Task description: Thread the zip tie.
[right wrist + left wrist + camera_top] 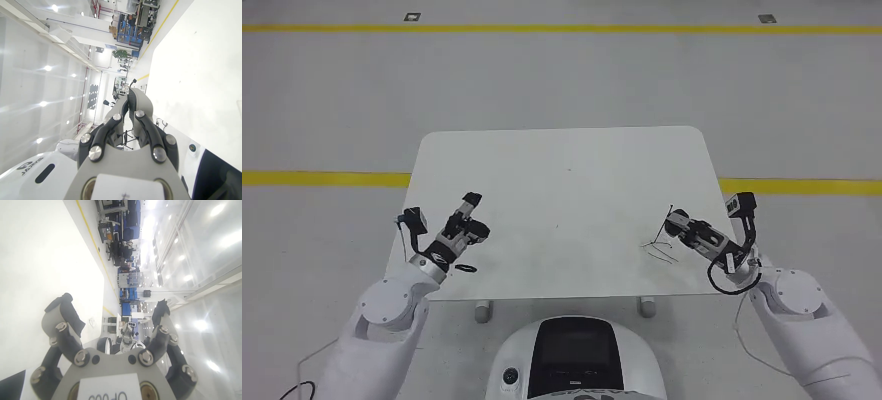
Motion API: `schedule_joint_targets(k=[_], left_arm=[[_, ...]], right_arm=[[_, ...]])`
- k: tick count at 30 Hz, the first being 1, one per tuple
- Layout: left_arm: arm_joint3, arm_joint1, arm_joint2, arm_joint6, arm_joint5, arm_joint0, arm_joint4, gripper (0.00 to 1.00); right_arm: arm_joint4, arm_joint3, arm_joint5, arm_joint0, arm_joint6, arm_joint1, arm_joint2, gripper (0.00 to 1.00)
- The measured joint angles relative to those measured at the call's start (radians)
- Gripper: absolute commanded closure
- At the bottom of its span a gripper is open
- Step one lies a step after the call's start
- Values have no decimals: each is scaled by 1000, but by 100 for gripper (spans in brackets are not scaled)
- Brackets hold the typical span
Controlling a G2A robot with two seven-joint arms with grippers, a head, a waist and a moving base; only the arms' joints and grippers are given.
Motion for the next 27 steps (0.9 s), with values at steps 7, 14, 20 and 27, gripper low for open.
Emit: schedule_joint_targets(k=[7, 14, 20, 27], left_arm=[[7, -2, 107, -101, 57, -70, 31, 0], [8, -12, 223, -78, 108, -123, 83, 0], [8, -12, 221, -78, 107, -122, 77, 0], [23, -18, 266, -60, 97, -149, 72, 0]], right_arm=[[12, 9, -1, 3, -60, -20, -35, 100], [31, 40, -1, 1, -59, -38, -39, 100], [30, 39, -1, 1, -59, -37, -39, 100], [37, 26, -1, 6, -144, -58, -72, 100]])
